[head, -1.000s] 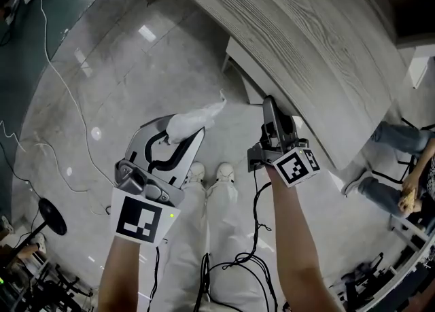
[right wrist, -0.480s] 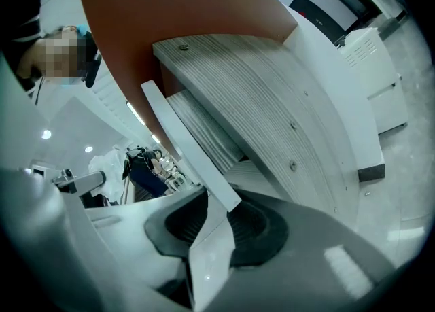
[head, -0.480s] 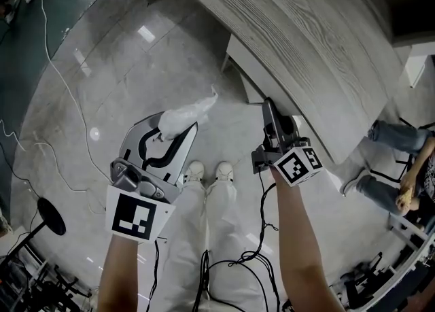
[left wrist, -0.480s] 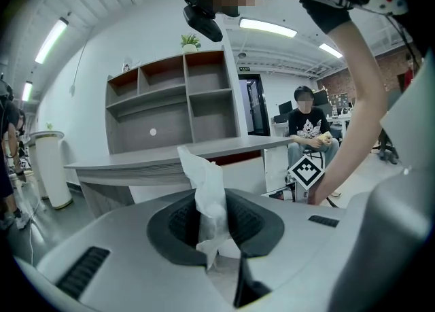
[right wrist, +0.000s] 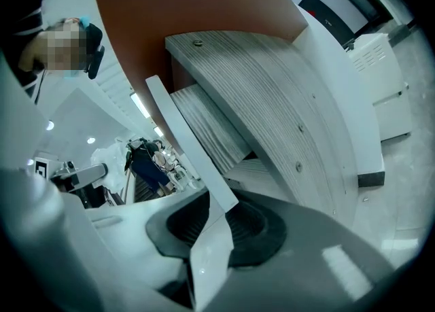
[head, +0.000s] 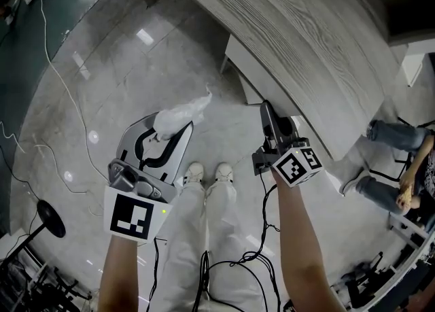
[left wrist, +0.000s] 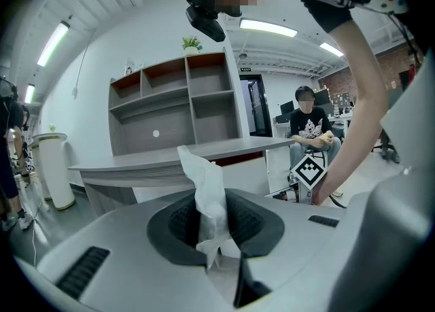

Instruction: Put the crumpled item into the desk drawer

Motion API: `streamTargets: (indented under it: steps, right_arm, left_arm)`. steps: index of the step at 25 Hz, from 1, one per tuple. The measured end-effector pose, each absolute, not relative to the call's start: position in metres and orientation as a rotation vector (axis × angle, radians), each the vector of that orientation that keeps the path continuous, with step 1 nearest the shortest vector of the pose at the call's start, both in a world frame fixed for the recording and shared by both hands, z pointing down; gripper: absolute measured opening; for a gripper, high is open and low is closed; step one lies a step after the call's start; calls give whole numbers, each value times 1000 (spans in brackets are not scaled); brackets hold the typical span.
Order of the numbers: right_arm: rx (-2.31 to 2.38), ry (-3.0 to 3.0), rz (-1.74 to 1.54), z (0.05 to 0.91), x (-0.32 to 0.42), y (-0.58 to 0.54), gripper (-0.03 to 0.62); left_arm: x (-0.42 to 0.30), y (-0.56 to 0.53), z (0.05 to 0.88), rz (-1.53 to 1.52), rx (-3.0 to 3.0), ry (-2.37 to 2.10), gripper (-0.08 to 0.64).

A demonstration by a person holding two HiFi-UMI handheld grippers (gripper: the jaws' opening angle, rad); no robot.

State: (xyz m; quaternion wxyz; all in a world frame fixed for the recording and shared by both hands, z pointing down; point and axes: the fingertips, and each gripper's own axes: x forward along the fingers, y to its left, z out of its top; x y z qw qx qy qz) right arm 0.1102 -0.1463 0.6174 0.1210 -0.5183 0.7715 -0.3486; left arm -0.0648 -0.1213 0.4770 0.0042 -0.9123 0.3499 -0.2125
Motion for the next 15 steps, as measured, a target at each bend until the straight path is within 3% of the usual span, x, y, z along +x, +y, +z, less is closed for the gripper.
streamTargets:
  steps: [15]
  right_arm:
    - [-1458,2433,-1005,619,86,-124,69]
  left_arm:
    - [-66,-120,477,-664,-2852,1097,63]
